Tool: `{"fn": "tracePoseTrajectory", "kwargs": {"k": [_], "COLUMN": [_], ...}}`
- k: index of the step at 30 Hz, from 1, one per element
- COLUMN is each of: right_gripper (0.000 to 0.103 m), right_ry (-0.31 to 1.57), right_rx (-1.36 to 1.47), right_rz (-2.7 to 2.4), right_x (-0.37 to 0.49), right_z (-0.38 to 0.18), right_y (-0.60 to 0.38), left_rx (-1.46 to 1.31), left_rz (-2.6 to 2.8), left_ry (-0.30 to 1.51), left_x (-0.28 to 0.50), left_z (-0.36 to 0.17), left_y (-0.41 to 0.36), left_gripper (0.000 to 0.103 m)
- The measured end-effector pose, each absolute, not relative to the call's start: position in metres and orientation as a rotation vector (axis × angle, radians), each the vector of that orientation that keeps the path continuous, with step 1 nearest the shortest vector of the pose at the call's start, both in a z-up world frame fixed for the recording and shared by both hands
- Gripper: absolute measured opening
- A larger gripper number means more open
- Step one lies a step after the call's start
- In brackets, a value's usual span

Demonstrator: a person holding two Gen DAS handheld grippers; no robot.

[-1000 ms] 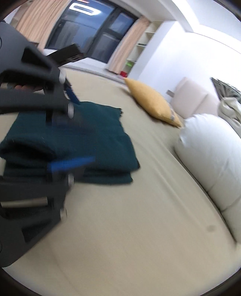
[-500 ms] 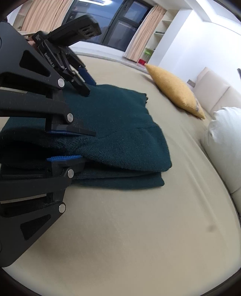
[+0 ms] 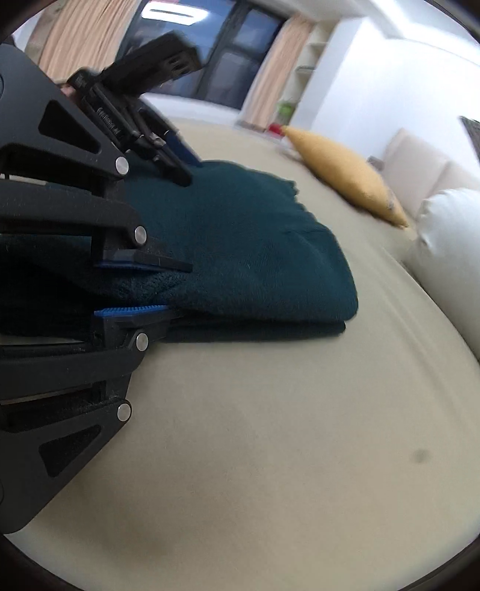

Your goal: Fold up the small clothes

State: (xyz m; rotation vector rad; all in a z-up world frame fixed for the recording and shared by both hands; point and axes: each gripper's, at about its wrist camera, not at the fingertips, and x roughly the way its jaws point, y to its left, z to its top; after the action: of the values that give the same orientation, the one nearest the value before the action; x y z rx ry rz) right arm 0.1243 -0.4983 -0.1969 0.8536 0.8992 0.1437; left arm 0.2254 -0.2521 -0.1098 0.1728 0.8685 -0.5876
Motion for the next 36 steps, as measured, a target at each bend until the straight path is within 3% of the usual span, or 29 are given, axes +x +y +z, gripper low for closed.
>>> {"fn": "tracePoseTrajectory", "kwargs": {"k": [3,7,13,15,18,21,29,33,36], "right_gripper": [0.012,0.022,0.022,0.022,0.015,0.01,0.014,0.018,0.018], "right_ry": [0.867,0.884,0.773,0.835,0.999,0.899,0.993,0.851,0.862], "right_rx": [0.895,0.789,0.694,0.717,0.71,0.753,0.643,0.669,0.678], "right_rz": [0.155,0.055,0.165,0.253,0.202,0.235,0.183,0.213,0.261], "right_x": [0.115,0.1,0.088,0.094,0.098,0.075,0.047,0.061,0.105], "right_z": [-0.194,-0.158,-0.092,-0.107,-0.163,-0.175,-0.146,-0.103,-0.103], "right_y": [-0.5,-0.491,-0.471,-0.453,-0.447,-0.457,-0.459,-0.472,-0.469], "left_rx": [0.178,0.141,0.148,0.146,0.112,0.133,0.148,0.167,0.162], "left_rz": [-0.601,-0.565,-0.552,-0.561,-0.592,-0.595,-0.587,-0.569,-0.57], "left_ry": [0.885,0.862,0.86,0.973,0.971,0.987,1.004,0.984,0.989], "left_x": [0.226,0.224,0.251,0.265,0.269,0.271,0.273,0.27,0.271], "left_z": [-0.106,-0.081,-0.075,-0.103,-0.113,-0.111,-0.11,-0.113,-0.114], "left_y": [-0.249,-0.24,-0.247,-0.25,-0.243,-0.247,-0.251,-0.255,-0.255], "left_gripper": [0.074,0.071,0.071,0.073,0.076,0.076,0.078,0.08,0.08]}}
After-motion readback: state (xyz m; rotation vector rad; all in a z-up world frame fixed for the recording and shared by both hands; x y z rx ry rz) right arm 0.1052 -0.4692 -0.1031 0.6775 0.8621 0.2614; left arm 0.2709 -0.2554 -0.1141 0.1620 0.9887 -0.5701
